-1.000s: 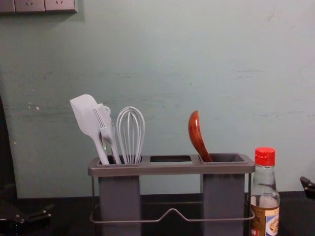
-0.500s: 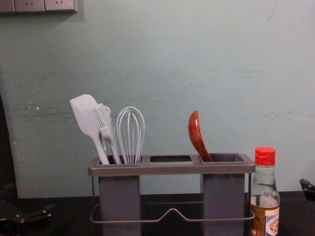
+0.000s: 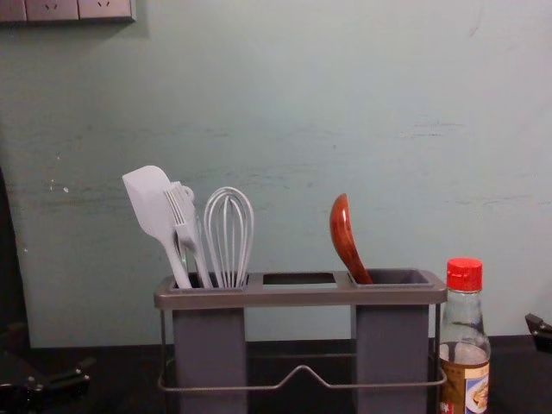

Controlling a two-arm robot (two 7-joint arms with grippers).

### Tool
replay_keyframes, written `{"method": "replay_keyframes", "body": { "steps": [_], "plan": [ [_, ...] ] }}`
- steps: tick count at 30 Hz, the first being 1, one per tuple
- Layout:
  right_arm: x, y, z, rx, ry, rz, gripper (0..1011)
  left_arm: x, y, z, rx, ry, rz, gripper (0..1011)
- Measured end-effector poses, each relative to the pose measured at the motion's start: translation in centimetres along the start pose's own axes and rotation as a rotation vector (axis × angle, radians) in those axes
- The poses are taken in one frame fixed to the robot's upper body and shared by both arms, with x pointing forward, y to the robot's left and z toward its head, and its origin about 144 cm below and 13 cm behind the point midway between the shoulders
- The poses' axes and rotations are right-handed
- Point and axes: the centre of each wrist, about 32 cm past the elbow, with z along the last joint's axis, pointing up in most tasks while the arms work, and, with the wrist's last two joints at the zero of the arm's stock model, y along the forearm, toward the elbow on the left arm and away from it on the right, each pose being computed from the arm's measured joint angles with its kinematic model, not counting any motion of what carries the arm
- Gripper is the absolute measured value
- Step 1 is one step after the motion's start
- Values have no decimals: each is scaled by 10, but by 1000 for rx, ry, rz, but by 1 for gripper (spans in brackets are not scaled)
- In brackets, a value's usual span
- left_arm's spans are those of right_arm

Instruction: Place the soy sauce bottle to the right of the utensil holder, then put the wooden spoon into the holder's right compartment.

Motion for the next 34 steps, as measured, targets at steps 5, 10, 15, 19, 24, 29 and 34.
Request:
{"method": "replay_keyframes", "body": {
  "steps": [5,10,15,19,24,29,34],
  "plan": [
    [0,0,0,0,-1,0,1003,0,0,0,0,0,0,1005],
    [0,0,0,0,-1,0,1002,0,0,0,0,0,0,1005],
    [0,0,0,0,-2,-1,1002,0,0,0,0,0,0,1005],
    [0,0,0,0,-2,-1,1003,0,0,0,0,0,0,1005],
    [0,0,0,-1,-2,-1,1002,0,0,0,0,0,0,1005],
    [0,0,0,-1,-2,-1,1002,0,0,0,0,0,0,1005],
    [0,0,0,-1,-2,-1,1003,0,0,0,0,0,0,1005]
  ]
}}
